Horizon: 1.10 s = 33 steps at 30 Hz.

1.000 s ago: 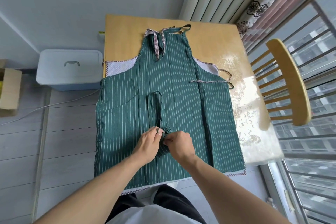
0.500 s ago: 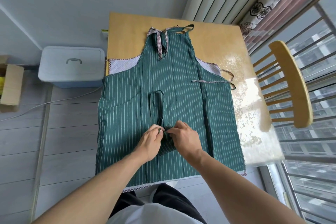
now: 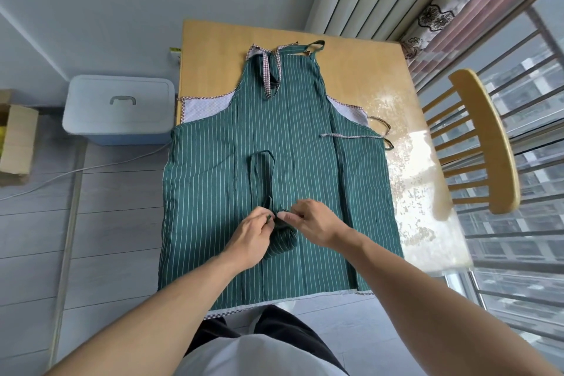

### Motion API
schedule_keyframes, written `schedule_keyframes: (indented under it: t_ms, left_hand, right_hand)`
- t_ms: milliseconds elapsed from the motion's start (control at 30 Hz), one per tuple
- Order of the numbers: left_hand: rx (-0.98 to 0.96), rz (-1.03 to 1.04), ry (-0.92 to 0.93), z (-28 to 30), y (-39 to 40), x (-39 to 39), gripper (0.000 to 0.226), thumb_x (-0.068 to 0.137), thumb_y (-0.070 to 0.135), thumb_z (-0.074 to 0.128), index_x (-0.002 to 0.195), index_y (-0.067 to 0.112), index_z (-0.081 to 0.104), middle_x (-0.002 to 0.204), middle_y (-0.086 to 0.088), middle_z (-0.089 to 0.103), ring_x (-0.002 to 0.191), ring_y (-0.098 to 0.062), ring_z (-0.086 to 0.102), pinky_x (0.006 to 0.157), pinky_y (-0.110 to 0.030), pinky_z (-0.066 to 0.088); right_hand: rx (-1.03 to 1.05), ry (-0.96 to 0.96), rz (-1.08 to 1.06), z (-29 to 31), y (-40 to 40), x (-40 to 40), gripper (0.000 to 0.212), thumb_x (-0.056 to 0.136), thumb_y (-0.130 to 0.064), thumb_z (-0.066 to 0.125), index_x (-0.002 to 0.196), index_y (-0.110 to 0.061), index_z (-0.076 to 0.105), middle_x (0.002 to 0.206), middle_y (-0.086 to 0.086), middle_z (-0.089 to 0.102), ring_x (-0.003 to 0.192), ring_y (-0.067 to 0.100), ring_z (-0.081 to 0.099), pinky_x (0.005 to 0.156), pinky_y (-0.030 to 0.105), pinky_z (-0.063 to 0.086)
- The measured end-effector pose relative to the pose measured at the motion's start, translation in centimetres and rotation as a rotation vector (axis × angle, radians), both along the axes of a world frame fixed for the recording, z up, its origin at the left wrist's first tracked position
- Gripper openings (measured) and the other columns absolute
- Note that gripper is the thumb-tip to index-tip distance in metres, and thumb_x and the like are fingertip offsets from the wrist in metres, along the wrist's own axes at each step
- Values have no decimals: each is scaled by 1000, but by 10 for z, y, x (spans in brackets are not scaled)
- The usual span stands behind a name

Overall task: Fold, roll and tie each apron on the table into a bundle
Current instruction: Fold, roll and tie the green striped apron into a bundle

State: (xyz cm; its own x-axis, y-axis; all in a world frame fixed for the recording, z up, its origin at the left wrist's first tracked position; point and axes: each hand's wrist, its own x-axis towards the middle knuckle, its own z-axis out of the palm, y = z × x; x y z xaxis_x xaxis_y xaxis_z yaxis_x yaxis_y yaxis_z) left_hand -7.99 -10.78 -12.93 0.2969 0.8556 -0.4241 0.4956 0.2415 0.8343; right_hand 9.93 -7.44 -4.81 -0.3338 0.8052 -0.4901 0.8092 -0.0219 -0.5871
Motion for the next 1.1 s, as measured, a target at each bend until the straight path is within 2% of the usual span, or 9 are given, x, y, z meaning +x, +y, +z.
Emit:
schedule_keyframes:
  t_ms: [167, 333, 467, 700, 800, 867, 967, 1033, 1100]
  left_hand:
    - [53, -18, 52, 3, -4, 1, 32, 109, 24, 35, 128, 10, 58, 131, 12, 51, 114, -8, 53, 98, -23, 40]
    - [195, -15, 196, -8, -19, -14, 32, 108, 23, 37, 118, 6, 62, 124, 9, 49, 115, -6, 47, 107, -22, 32]
    - [212, -34, 412, -24, -30, -36, 30, 106, 25, 40, 104, 10, 67, 113, 10, 45, 105, -9, 45, 107, -37, 38]
    - [34, 64, 441, -18, -22, -39, 22, 106, 20, 43, 105, 12, 63, 107, 8, 52, 103, -13, 48, 102, -40, 43]
    - [-195, 210, 187, -1, -19, -35, 22, 107, 19, 41, 106, 12, 62, 109, 1, 57, 97, -12, 52, 99, -36, 45]
    - [-377, 412, -225, 13, -15, -33, 23, 107, 13, 39, 108, 11, 63, 116, -6, 65, 89, -11, 54, 90, -32, 42]
    - [-645, 636, -869, 29, -2, -30, 23, 105, 8, 38, 88, 10, 53, 126, -14, 69, 69, -15, 59, 63, -27, 44]
    - [-720, 608, -920, 33, 5, -28, 24, 106, 10, 37, 87, 11, 50, 119, -17, 71, 65, -18, 63, 56, -25, 49]
    - [-697, 541, -827, 33, 11, -27, 23, 106, 7, 35, 91, 8, 51, 102, -18, 70, 71, -22, 67, 64, -29, 56]
  right_hand:
    - [70, 229, -560, -7, 5, 8, 57, 96, -34, 70, 53, -20, 36, 46, -7, 35, 42, 10, 28, 54, 35, 45]
    - [-123, -70, -438, -30, -1, 38, 55, 100, -42, 61, 56, -19, 37, 46, -8, 35, 38, 9, 28, 42, 21, 30]
    - [-207, -217, -463, -58, -11, 65, 52, 101, -49, 55, 61, -17, 44, 50, -5, 42, 38, 9, 35, 46, 23, 38]
    - [-216, -324, -587, -80, -19, 77, 52, 101, -56, 50, 67, -17, 54, 54, -3, 54, 47, 16, 50, 58, 34, 52]
    - [-241, -285, -642, -86, -25, 81, 50, 101, -55, 51, 69, -16, 55, 57, -2, 56, 49, 16, 50, 57, 33, 50]
    - [-270, -255, -667, -89, -29, 79, 49, 101, -52, 52, 72, -14, 58, 59, -1, 57, 49, 16, 50, 55, 32, 47]
    - [-172, -366, -579, -85, -31, 71, 48, 103, -52, 50, 77, -15, 65, 61, -4, 64, 51, 16, 58, 54, 29, 50]
    - [-43, -476, -505, -78, -28, 69, 45, 104, -52, 47, 80, -21, 68, 65, -5, 67, 56, 16, 64, 53, 27, 51]
    - [8, -429, -526, -74, -23, 73, 48, 104, -53, 46, 74, -20, 64, 63, -3, 66, 53, 15, 61, 51, 29, 52]
